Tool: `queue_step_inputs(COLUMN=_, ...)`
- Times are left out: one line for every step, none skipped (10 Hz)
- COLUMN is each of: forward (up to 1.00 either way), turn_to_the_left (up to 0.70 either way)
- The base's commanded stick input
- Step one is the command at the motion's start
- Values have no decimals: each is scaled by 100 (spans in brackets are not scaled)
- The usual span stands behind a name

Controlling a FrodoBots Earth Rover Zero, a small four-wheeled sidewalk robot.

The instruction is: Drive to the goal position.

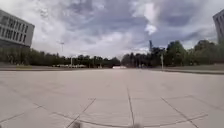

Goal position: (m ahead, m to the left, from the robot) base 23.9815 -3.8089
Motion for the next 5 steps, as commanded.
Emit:
queue_step_inputs(forward=70, turn_to_the_left=0)
queue_step_inputs(forward=70, turn_to_the_left=0)
queue_step_inputs(forward=70, turn_to_the_left=0)
queue_step_inputs(forward=70, turn_to_the_left=0)
queue_step_inputs(forward=70, turn_to_the_left=0)
